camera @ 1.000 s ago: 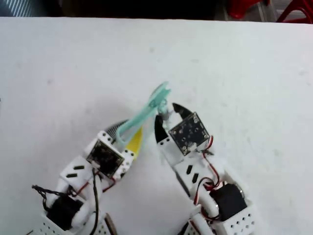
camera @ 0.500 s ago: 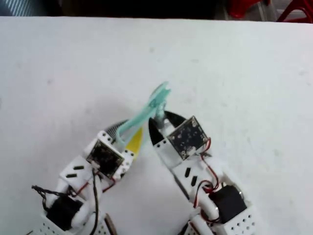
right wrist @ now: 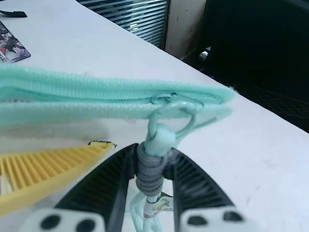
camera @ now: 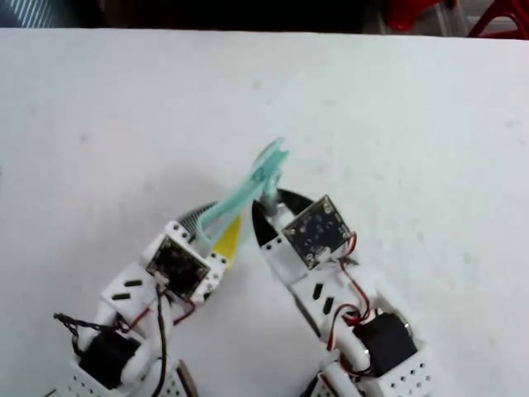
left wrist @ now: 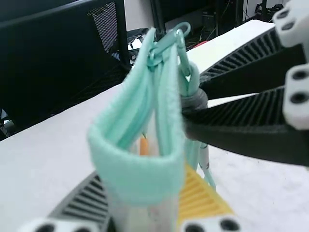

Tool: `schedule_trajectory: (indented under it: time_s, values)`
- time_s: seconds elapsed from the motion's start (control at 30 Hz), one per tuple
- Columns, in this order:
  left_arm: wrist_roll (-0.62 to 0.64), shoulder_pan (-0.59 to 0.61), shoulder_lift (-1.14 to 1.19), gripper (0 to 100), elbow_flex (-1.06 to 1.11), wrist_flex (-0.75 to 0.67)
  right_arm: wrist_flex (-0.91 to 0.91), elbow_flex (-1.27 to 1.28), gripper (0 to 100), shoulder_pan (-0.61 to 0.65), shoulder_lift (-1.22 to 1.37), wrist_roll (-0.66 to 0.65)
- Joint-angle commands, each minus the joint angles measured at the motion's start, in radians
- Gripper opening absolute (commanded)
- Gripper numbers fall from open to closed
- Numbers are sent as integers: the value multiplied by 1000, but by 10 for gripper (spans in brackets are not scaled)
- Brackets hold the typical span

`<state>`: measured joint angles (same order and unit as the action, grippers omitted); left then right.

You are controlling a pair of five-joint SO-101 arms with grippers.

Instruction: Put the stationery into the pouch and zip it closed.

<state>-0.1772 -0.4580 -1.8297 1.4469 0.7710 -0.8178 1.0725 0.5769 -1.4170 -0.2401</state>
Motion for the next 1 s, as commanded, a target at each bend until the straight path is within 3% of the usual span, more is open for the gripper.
schedule_trajectory:
  time_s: [0.0, 0.1, 0.23, 0.63, 0.77, 0.97]
  values:
    - [106, 42, 4, 163, -12, -29, -13, -133, 16, -65, -1, 9]
    - [295, 104, 4, 253, -14, -26, -44, -261, 16, -81, 50, 9]
    - [239, 122, 4, 235, -58, 20, -111, -440, 16, -79, 274, 9]
    - [239, 108, 4, 233, -143, 140, -371, -1063, 16, -127, 820, 9]
    - [239, 107, 4, 234, -186, 199, -443, -1180, 17, -163, 921, 57]
    - [239, 62, 4, 233, -115, 141, -455, -1208, 17, -197, 937, 75]
